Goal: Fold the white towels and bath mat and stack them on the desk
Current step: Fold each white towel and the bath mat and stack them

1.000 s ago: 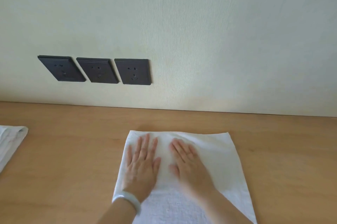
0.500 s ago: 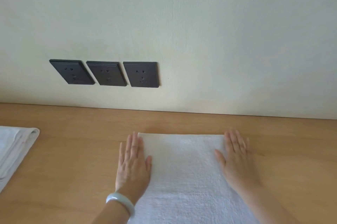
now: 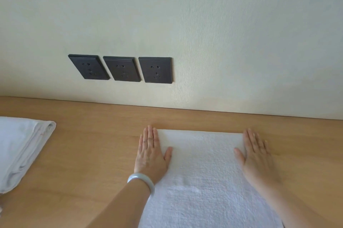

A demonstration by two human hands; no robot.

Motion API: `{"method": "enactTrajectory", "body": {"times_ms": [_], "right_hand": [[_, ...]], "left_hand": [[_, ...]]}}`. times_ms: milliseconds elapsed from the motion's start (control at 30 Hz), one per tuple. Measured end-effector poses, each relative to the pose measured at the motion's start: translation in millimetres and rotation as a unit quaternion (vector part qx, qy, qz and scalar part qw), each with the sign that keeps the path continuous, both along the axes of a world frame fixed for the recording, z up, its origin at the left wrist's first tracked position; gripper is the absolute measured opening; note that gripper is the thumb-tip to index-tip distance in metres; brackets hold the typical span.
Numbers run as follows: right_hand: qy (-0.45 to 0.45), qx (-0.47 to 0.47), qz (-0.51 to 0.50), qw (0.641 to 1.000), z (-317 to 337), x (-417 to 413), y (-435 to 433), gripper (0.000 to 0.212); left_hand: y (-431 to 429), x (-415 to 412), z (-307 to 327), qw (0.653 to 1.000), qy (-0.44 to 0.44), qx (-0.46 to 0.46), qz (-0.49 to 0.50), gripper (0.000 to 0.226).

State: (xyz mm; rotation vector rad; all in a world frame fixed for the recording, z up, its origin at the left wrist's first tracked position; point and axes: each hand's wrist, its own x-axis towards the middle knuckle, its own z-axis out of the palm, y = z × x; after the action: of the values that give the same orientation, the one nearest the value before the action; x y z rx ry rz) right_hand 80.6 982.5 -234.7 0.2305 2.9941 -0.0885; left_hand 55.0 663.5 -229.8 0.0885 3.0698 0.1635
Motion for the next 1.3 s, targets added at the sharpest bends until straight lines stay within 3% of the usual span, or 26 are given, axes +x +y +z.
{"method": "enactTrajectory", "body": {"times_ms": [67,133,267,400,567,733,867,1033,1167,1300], "right_hand": [[-0.010,0.002,-0.019,1.000,9,1,-5,0.085],[0.033,-0.010,-0.018,0.999,23,4,-23,0.087],[0.139,-0.087,0.185,0.969,37,24,-118,0.064],[0.093,-0.122,0.314,0.937,30,26,-229,0.062],[-0.002,-0.111,0.240,0.964,12,-5,-277,0.088],[-0.013,-0.052,0.244,0.968,9,-37,-281,0.071],[0.017,-0.028,0.250,0.968,4,-35,-279,0.081],[-0.049,-0.136,0.252,0.957,25,-39,-275,0.069],[0.108,-0.154,0.197,0.962,38,40,-240,0.063],[0.104,-0.123,0.152,0.975,12,145,-180,0.059]], "left_hand": [[-2,1,7,0.999,-0.022,0.026,0.008,0.098],[-8,15,15,0.997,0.015,0.065,0.041,0.097],[-9,95,14,0.992,0.095,0.079,0.036,0.068],[-9,148,-4,0.994,0.047,0.096,0.020,0.061],[-14,154,-4,0.995,0.047,0.088,0.031,0.062],[-23,171,-7,0.993,0.045,0.103,0.017,0.065],[-30,188,-9,0.994,0.037,0.103,0.023,0.063],[-38,194,-11,0.995,0.034,0.093,0.032,0.064],[-26,192,0,0.995,0.024,0.085,0.051,0.065],[-4,198,2,0.997,0.034,0.072,-0.019,0.062]]}}
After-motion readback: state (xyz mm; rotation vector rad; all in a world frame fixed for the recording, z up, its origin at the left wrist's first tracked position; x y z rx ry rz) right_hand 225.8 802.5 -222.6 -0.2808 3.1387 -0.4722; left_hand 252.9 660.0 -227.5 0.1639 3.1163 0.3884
